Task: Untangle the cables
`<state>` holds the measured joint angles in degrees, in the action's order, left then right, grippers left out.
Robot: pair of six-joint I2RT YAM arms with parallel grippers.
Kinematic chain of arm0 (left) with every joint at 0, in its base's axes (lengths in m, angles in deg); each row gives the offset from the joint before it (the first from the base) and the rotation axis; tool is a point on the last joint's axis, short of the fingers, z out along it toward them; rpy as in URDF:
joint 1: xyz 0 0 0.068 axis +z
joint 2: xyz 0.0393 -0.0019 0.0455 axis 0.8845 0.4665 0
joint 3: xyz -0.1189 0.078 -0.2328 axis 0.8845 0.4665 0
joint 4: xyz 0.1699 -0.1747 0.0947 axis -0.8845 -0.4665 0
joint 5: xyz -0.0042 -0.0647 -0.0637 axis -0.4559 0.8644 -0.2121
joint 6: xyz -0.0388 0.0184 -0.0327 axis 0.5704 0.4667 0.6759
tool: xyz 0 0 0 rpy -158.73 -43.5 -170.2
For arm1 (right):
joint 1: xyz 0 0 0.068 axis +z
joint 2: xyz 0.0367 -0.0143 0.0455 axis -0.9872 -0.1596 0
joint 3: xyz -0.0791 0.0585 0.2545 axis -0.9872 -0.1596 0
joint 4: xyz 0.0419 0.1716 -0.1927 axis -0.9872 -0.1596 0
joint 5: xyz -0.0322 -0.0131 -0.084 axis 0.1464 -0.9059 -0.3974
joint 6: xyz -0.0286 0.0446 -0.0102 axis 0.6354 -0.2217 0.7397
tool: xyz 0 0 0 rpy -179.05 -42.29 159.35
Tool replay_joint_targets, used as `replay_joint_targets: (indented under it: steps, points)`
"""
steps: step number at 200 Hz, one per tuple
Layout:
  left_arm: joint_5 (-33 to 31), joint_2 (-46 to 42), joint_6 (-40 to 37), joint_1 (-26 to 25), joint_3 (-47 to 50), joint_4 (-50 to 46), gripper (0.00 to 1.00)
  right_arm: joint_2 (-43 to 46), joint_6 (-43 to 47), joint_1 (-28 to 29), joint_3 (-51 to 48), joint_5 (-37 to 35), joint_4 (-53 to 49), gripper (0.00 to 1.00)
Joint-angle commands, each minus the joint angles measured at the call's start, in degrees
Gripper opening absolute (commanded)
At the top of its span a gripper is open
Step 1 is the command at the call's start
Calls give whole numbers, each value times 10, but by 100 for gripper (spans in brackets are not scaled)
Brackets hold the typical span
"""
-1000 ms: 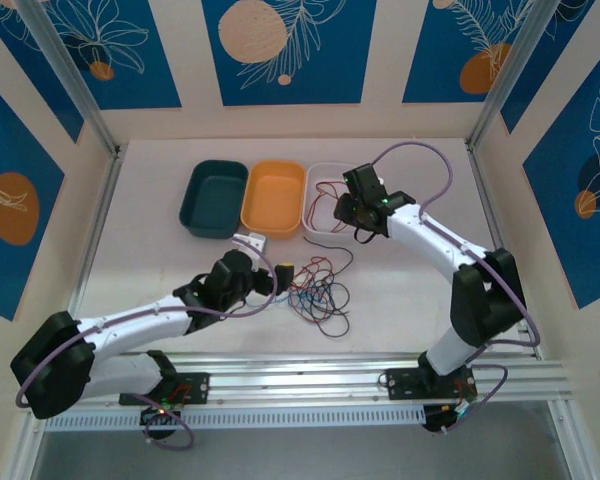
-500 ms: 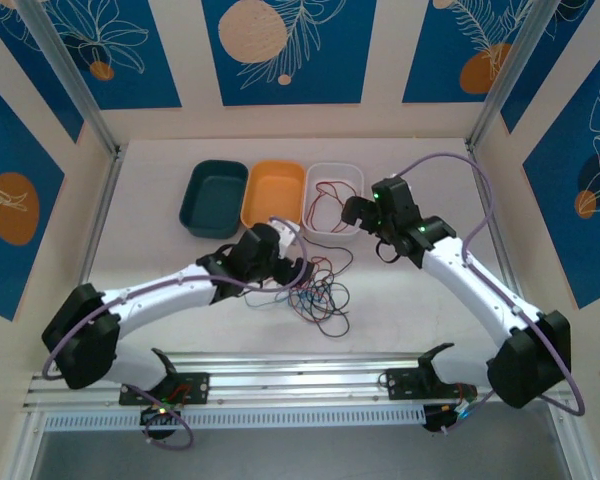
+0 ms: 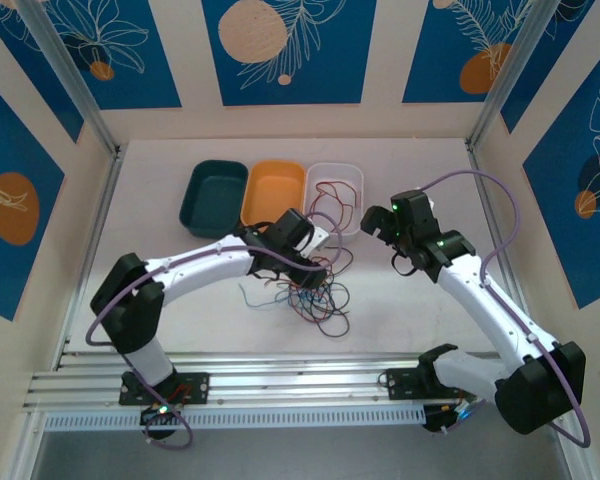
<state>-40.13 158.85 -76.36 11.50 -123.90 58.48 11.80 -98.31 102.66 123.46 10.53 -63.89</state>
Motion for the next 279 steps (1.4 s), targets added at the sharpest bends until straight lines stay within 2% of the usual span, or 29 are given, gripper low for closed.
replay_joint_targets:
  steps: [1,55,108,128,192,239,279]
  points:
    - [-23,22,-24,-13,-29,-51,63,18,-15,-6,-10,-8,-6,99]
    - [-41,50,-29,-24,-44,-44,53,27,-26,-25,-34,40,28,99]
    - [-41,51,-18,-25,-43,-12,17,30,-26,-46,-56,84,57,99]
    - [-45,40,-16,-25,-43,-7,10,37,-23,-46,-71,90,76,99]
    - [-52,-18,-22,-25,-39,-12,9,24,15,-53,-93,190,129,100]
    - [-61,-64,-23,-21,-31,-17,4,27,46,-44,-115,277,189,87]
    - [-71,-102,-27,-10,-32,-21,0,45,89,-6,-119,268,197,78]
